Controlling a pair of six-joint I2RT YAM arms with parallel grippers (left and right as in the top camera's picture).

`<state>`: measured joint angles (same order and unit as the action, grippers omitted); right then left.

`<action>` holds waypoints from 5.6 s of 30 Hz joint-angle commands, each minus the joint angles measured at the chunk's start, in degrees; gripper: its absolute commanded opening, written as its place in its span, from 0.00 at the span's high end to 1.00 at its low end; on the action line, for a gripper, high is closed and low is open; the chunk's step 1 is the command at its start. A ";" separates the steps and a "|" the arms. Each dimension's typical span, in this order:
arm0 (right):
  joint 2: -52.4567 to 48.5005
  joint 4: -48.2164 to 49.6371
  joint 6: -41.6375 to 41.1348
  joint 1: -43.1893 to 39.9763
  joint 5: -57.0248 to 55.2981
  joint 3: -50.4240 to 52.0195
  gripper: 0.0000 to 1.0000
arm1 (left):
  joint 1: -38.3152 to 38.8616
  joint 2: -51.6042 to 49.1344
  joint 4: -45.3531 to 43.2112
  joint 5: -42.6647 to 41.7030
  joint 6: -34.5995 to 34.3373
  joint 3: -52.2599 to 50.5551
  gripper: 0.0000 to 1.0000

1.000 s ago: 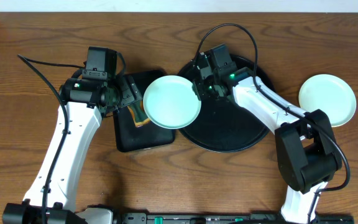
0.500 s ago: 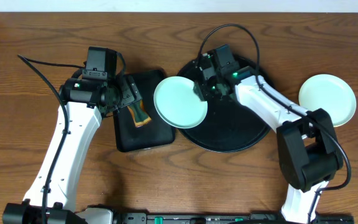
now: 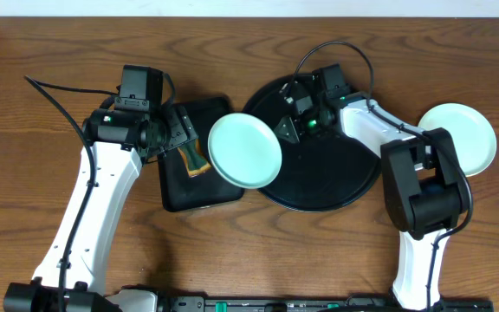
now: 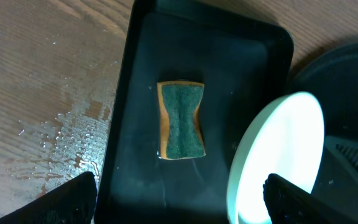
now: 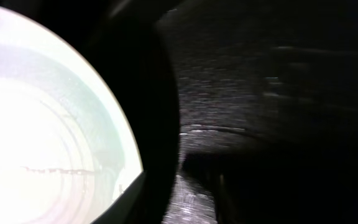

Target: Clean dirty plates on tray and stack at the side

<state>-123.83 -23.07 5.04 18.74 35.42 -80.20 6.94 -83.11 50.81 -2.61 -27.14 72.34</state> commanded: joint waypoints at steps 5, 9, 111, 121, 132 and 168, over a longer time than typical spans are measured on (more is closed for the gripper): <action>-2.29 -0.24 -0.13 1.70 2.54 0.07 0.74 | -0.17 -0.04 0.13 0.52 0.50 -0.22 0.14; -1.95 -0.11 -0.26 0.13 2.62 -0.22 0.74 | -0.17 -0.04 0.15 0.52 0.50 -0.22 0.14; 14.01 12.87 13.29 31.69 -91.45 -10.16 0.99 | -0.17 -0.04 0.15 0.52 0.50 -0.22 0.13; 14.10 11.19 11.54 31.12 -91.97 -10.16 0.99 | -0.17 -0.04 0.15 0.52 0.50 -0.22 0.13; 20.44 -16.09 -22.45 8.98 -47.21 -11.96 0.99 | -0.17 -0.04 0.15 0.52 0.50 -0.22 0.13; 24.46 -6.19 -25.24 -56.63 -32.87 15.47 0.63 | -0.17 -0.04 0.15 0.52 0.50 -0.22 0.13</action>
<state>-99.48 -30.85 -20.01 -37.65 3.25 -64.40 6.94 -83.11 50.81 -2.61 -27.11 72.34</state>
